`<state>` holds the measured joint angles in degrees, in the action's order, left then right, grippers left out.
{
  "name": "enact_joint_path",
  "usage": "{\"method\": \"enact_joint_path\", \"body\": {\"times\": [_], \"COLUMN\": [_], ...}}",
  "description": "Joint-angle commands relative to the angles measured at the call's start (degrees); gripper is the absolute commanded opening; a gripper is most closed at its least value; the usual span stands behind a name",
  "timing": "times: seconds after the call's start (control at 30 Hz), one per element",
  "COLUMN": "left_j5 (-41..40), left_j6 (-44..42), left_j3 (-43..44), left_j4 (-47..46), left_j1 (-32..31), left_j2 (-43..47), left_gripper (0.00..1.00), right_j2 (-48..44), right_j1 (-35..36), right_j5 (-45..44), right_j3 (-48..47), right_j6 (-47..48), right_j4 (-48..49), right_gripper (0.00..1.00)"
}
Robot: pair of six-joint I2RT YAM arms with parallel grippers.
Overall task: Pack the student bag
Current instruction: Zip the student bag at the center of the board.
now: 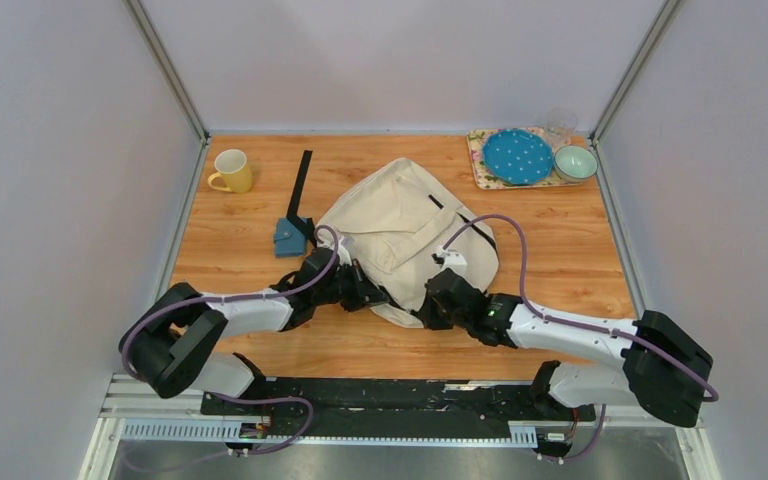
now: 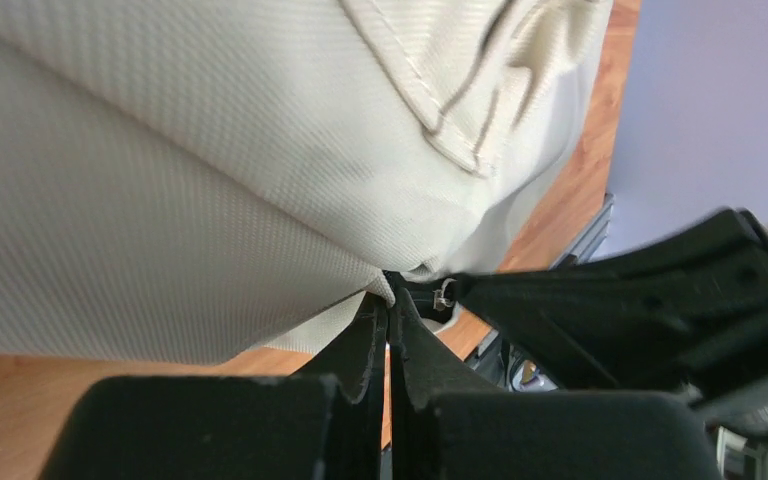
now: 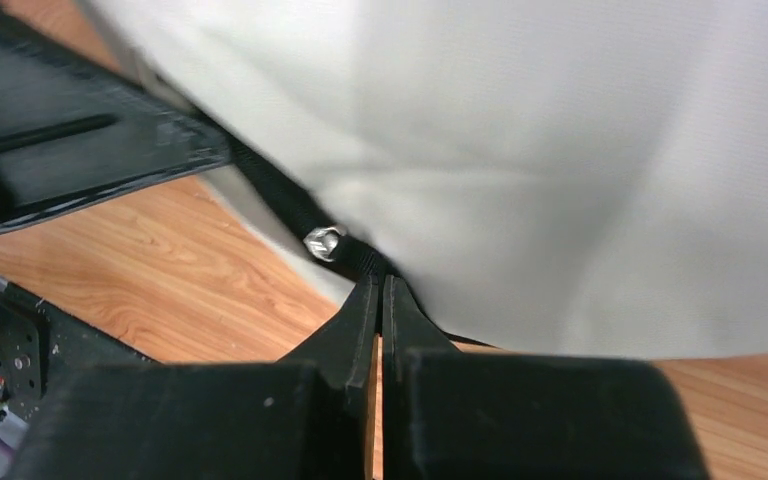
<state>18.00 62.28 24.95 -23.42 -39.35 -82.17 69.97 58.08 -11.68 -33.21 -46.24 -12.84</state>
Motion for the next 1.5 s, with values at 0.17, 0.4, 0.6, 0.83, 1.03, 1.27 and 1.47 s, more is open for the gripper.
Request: {"method": "enact_joint_path", "body": {"times": [0.17,0.4,0.6,0.83,1.03,1.27,1.47], "left_j5": [-1.2,-0.4,1.2,2.5,3.6,7.0,4.2], "left_j6": [-9.1,-10.1,-12.2,-16.8,-23.5,-31.5,-23.5], "left_j3": [-1.6,-2.5,-3.4,-3.0,-1.2,4.5,4.7], "left_j4": [6.4,7.2,10.8,16.3,23.2,34.0,35.5], "left_j1": [7.4,10.1,14.7,18.2,22.3,22.4,17.7], "left_j2": [13.6,15.5,19.4,23.0,26.0,29.1,35.1], "left_gripper": [0.0,0.0,0.0,0.0,0.0,0.74,0.76], "right_j2": [-8.6,-12.1,-14.8,-15.4,-15.0,-14.5,-14.3], "right_j1": [-4.6,-4.7,-6.1,-6.8,-7.6,-7.5,-7.5], "right_j5": [2.1,-0.8,-2.9,-5.7,-6.7,-0.1,1.0], "right_j3": [6.0,6.0,5.8,4.5,3.2,2.3,1.4], "right_j6": [0.5,2.3,4.0,5.5,6.8,7.0,7.3], "right_j4": [-2.8,-8.3,-10.5,-11.2,-11.0,-6.9,-6.3], "right_gripper": [0.0,0.0,0.0,0.0,0.0,0.0,0.0]}}
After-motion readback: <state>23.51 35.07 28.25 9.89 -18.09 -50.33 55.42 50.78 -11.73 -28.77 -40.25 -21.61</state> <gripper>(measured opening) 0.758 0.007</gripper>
